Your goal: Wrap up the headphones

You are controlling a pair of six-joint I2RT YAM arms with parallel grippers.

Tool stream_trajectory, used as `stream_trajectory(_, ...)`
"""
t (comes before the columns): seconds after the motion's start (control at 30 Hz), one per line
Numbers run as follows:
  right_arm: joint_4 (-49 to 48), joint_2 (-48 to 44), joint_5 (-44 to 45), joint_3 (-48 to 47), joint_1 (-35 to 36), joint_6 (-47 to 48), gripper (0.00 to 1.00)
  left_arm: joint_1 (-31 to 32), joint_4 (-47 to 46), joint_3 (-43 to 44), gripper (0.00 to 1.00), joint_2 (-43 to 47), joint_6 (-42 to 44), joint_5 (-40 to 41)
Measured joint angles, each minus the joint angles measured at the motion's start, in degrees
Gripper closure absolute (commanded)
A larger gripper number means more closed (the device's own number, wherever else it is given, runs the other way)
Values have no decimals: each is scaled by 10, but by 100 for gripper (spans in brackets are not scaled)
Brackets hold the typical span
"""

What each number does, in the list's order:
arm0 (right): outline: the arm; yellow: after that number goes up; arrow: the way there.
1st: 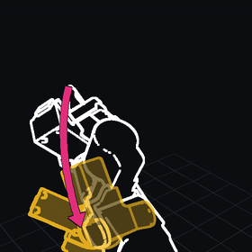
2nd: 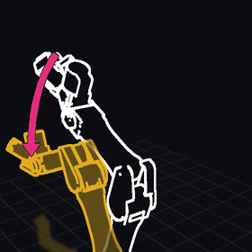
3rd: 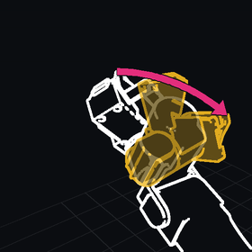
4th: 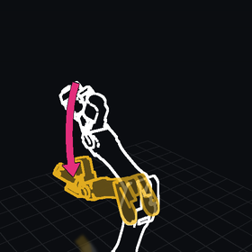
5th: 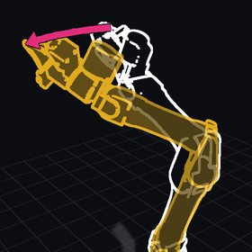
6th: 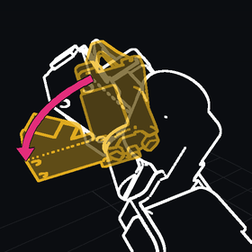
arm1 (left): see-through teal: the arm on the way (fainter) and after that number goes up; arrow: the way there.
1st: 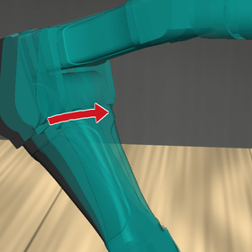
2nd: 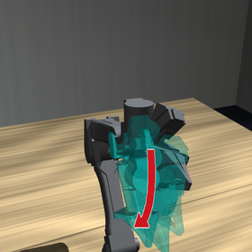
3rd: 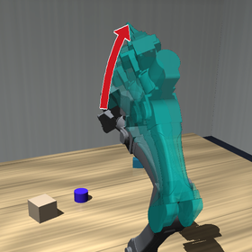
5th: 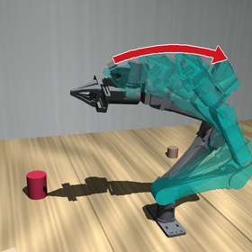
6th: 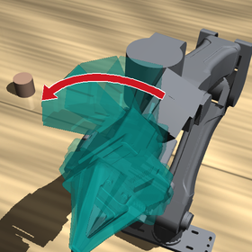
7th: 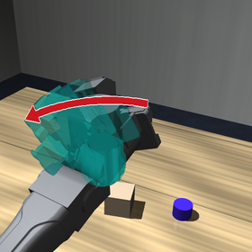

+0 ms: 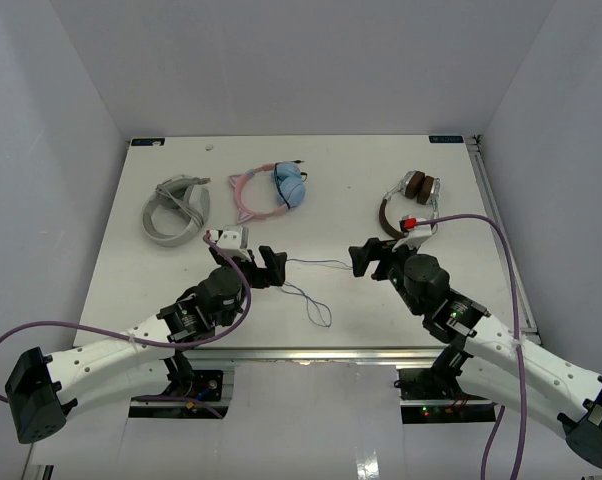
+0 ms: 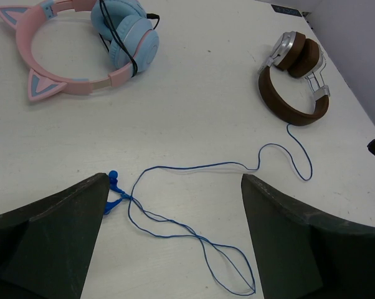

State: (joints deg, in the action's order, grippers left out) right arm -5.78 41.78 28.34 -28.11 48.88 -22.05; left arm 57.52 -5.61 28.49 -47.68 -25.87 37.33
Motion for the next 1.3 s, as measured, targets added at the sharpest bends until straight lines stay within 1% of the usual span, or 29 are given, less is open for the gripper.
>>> stream_trajectory(0.1, 2, 15, 0, -6, 0, 0, 10, 0, 0, 0, 2, 0, 0, 0)
stream_trajectory(0.17, 4, 26, 8, -13, 0, 0, 7, 0, 0, 0, 3, 0, 0, -1)
stream_trajectory(0.23, 11, 42, 24, -25, 0, 2, 9, 0, 0, 0, 3, 0, 1, -1)
stream_trajectory(0.27, 19, 56, 35, -36, -1, 6, 9, 0, 0, 0, 3, -1, 1, 0)
stream_trajectory(0.37, 57, 112, 72, -87, -10, 24, 6, 0, 0, 0, 4, -8, 1, 0)
stream_trajectory(0.43, 76, 151, 87, -132, -34, 36, 3, 0, 0, 0, 4, -13, 1, -1)
stream_trajectory(0.53, 90, 202, 82, -192, -123, 46, 1, 0, 0, 1, 4, -19, 1, 0)
stream_trajectory(0.7, 102, 300, 43, -253, -304, 40, 8, 0, 1, 1, 4, -26, 1, 0)
stream_trajectory(0.73, 105, 323, 38, -259, -331, 40, 10, 0, 1, 1, 4, -26, 1, 0)
stream_trajectory(0.8, 112, 361, 28, -266, -364, 40, 15, 0, 2, 1, 4, -24, 0, -1)
stream_trajectory(0.97, 131, 413, -3, -266, -402, 32, 32, 0, 2, 1, 4, -17, -1, -5)
stream_trajectory(1.03, 128, 424, -12, -266, -406, 27, 36, 0, 2, 1, 4, -15, -1, -7)
stream_trajectory(1.2, 113, 457, -32, -264, -405, 7, 43, 0, 2, 1, 5, -13, -4, -14)
stream_trajectory(1.3, 111, 484, -35, -264, -405, -4, 44, 0, 3, 1, 4, -13, -5, -17)
